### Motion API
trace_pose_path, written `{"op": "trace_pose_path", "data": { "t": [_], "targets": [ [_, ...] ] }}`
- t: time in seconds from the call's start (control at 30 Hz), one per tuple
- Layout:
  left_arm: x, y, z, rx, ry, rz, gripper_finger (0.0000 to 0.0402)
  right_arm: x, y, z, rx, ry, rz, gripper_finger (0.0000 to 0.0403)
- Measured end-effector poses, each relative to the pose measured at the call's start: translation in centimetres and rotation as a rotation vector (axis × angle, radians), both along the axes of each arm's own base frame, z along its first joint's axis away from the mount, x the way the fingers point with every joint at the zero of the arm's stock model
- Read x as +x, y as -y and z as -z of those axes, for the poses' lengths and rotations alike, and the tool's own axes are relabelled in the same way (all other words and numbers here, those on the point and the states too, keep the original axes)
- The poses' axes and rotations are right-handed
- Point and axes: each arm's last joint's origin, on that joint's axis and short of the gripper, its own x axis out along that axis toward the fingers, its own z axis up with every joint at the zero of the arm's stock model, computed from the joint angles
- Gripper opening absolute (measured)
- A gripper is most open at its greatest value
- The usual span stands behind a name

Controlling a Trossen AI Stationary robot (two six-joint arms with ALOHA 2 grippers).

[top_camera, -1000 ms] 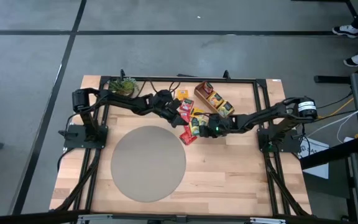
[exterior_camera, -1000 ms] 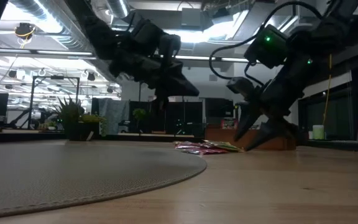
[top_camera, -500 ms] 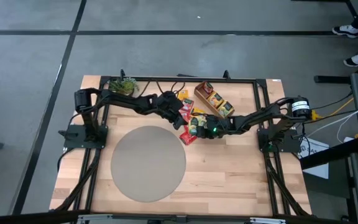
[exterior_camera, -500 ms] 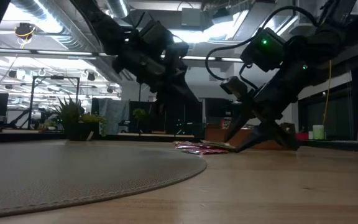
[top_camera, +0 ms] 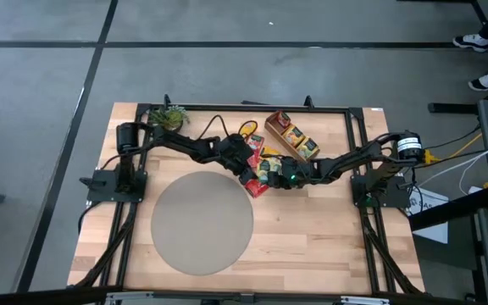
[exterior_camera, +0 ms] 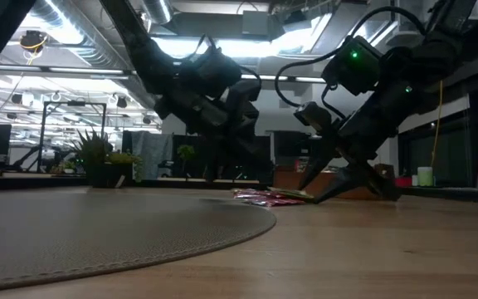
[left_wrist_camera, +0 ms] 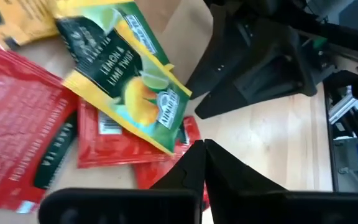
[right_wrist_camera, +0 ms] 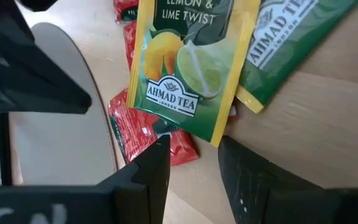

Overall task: Pick & Place Tea
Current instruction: Put the yellow tea bag into the bottom section of the wooden organizer

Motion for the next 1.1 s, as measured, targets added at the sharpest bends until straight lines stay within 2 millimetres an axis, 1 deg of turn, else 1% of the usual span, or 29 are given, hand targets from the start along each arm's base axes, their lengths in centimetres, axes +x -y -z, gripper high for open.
{"op": "trace_pose_path", "data": {
  "t": [0.2, 0.27, 0.43, 0.83, 1.1],
  "targets": [
    [0.0, 0.0, 0.2, 0.028, -0.016, -0.014, 0.0004, 0.2, 0.1, -0.2, -0.015, 0.03, 0.014, 0.0138],
    [0.1, 0.1, 0.8, 0.045, -0.026, -0.019, 0.0003, 0.2, 0.2, -0.2, -0.024, 0.032, 0.022, 0.0138],
    [0.4, 0.3, 2.2, 0.015, -0.061, -0.01, 0.0003, 0.3, 0.2, -0.2, -0.029, 0.035, 0.027, 0.0138],
    [0.4, 0.2, 2.3, 0.013, -0.061, -0.008, 0.0005, 0.5, 0.7, -0.5, -0.108, 0.076, 0.108, 0.0138],
    [0.4, 0.2, 2.4, 0.026, -0.068, -0.017, 0.0004, 0.7, 0.8, -0.7, -0.092, 0.103, 0.099, 0.0138]
  ]
}}
